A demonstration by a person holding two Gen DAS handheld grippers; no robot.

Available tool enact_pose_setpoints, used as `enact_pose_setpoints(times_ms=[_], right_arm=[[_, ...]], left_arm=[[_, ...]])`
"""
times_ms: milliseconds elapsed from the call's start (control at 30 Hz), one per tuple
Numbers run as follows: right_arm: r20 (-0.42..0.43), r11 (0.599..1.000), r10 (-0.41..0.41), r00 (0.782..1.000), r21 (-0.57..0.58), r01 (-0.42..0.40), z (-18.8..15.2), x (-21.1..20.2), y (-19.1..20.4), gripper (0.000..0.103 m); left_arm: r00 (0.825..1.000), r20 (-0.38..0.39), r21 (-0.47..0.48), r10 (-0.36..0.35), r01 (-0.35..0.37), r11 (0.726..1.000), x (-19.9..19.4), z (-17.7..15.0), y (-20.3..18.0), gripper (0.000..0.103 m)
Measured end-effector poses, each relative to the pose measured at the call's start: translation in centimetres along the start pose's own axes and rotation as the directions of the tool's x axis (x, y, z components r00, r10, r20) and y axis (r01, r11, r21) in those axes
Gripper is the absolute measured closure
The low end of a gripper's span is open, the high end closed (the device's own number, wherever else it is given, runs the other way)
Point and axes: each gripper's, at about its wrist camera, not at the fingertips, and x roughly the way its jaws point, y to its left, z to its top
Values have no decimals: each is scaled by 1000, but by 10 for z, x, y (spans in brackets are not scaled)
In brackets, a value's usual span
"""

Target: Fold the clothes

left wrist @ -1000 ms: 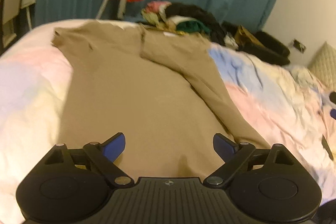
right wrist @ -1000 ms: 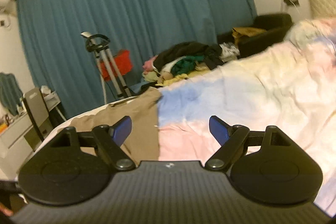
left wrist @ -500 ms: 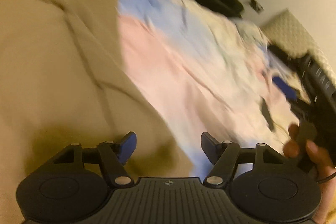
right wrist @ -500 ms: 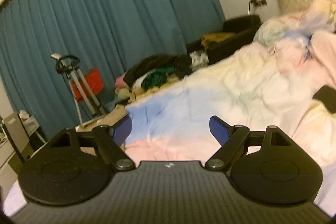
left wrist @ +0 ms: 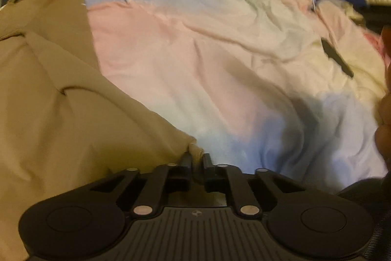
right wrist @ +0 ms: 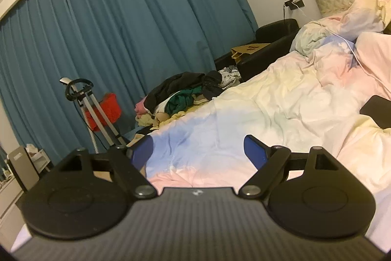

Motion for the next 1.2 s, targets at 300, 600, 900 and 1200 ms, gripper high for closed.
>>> enact_pose_setpoints(times_ms=[300,600,900,1200], right_arm=[[-31,1000,27,999,4,-27,-5,0,9,20],[-227,991,94,969,-67,-112,-30,18,42,20],[-338,990,59,939,-98,-98,-51,33,58,20],[-363,981,65,929,-146,-126,-62,30,70,21]], left_arm=[[973,208,-219,-95,141,966,-131,-45,70,96],[976,136,-537,-171,217,815,-129,-104,157,88],[974,128,-569,-185,225,791,-97,-89,171,70],[987,162,-462,-11,85,883,-115,-98,160,100]])
